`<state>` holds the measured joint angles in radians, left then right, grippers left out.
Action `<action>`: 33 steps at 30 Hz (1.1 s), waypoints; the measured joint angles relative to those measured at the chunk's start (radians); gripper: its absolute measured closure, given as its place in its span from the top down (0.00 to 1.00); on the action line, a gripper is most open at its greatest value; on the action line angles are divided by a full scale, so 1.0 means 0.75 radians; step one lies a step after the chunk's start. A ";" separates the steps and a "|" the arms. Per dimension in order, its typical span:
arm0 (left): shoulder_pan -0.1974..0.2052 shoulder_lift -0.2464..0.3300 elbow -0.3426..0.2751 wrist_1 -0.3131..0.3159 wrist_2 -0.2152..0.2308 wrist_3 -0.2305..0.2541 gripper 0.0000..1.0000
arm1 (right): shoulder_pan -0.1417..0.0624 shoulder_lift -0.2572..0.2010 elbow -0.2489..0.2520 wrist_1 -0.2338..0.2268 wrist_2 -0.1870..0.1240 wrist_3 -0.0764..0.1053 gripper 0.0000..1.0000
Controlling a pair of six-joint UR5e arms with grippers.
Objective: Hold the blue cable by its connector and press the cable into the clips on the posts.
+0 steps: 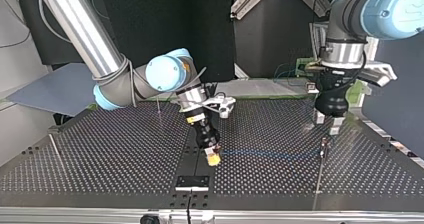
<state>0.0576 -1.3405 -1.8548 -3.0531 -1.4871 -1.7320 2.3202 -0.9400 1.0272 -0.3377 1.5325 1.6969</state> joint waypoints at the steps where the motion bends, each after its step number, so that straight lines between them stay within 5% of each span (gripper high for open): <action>1: -0.003 -0.009 0.003 -0.003 -0.008 0.010 1.00 | 0.000 0.000 0.000 0.000 0.000 0.000 0.00; 9: -0.020 -0.018 0.017 -0.047 -0.091 0.114 1.00 | 0.003 0.005 0.000 0.000 0.000 0.000 0.00; 20: -0.032 -0.025 0.037 -0.038 -0.098 0.257 1.00 | 0.008 0.009 0.000 0.000 0.000 0.000 0.00; 33: -0.041 -0.013 0.078 -0.052 -0.106 0.307 1.00 | 0.009 0.012 0.000 0.000 0.000 0.000 0.00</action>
<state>0.0269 -1.3506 -1.7964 -3.0919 -1.5663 -1.5021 2.3272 -0.9310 1.0270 -0.3377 1.5326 1.6968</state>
